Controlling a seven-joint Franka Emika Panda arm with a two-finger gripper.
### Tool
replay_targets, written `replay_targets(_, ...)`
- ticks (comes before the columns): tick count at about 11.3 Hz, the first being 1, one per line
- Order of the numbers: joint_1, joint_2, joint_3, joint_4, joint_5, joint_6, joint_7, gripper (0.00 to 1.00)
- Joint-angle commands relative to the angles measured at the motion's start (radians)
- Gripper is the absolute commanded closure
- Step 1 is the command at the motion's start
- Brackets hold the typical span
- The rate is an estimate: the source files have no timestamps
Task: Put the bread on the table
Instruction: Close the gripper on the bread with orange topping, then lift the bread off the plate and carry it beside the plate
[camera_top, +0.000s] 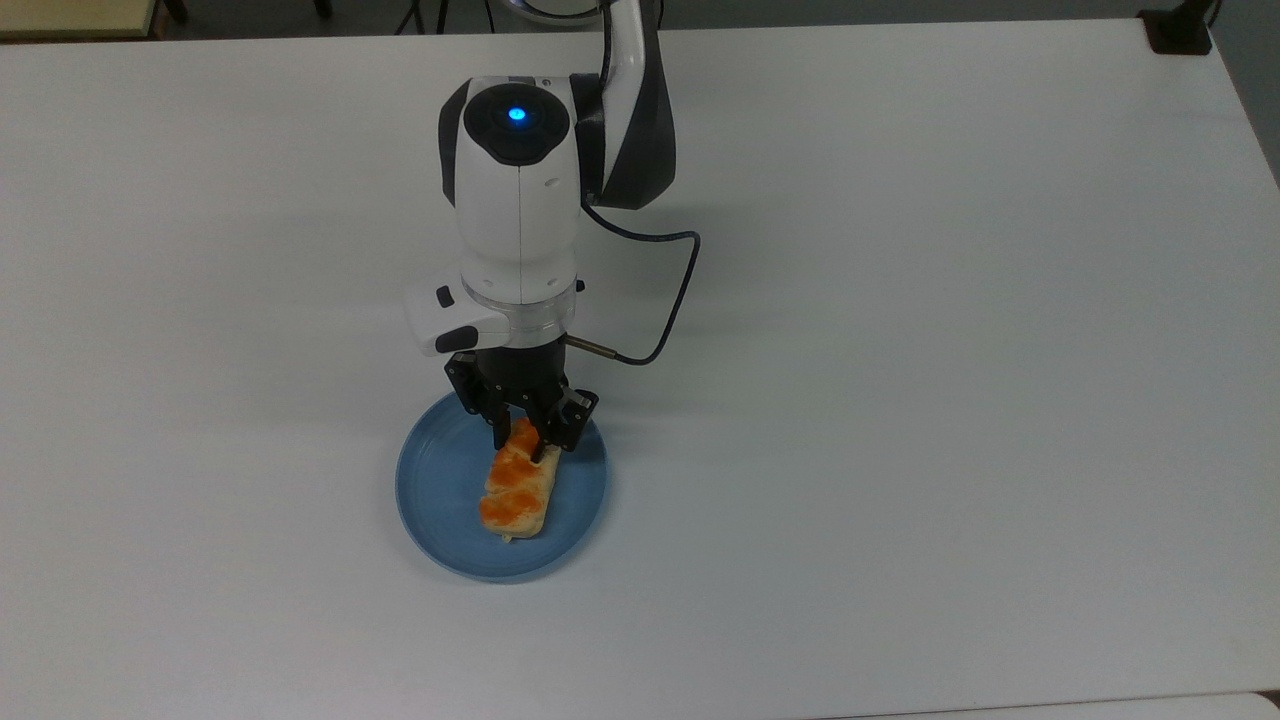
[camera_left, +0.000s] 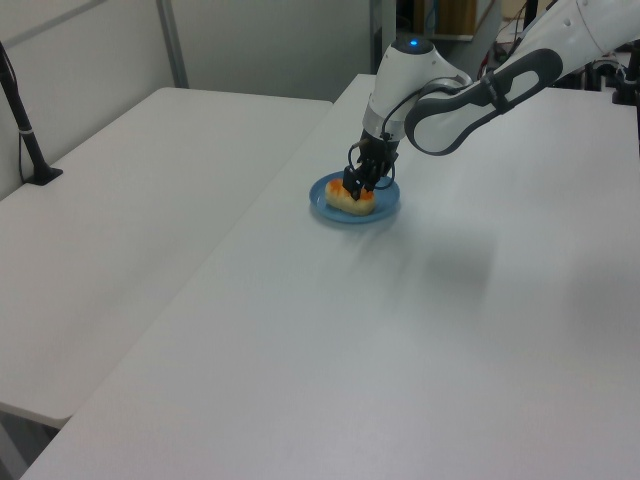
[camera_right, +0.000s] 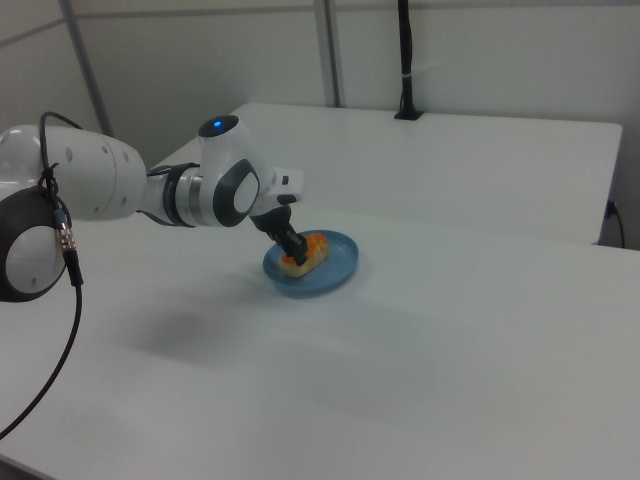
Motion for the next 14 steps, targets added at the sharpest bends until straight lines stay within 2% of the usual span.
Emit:
replay_targets(1,-0.005,-0.012,0.000,0.005,-0.014,0.016,0.029,1.00)
replay_targets(3,-0.005,-0.082,0.000,-0.001,-0.013,-0.042,0.023,1.00)
replay_targets(5,0.010,-0.159,0.012,-0.003,-0.016,-0.171,0.007,1.00)
replay_targets(6,0.006,-0.190,0.075,-0.003,-0.016,-0.229,-0.011,1.00)
replay_targets(9,0.009,-0.199,0.207,-0.004,-0.016,-0.288,-0.004,1.00)
replay_targets(12,0.010,-0.184,0.288,-0.047,-0.006,-0.280,0.044,1.00)
replay_targets(14,0.038,-0.166,0.295,-0.078,0.009,-0.247,0.052,1.00)
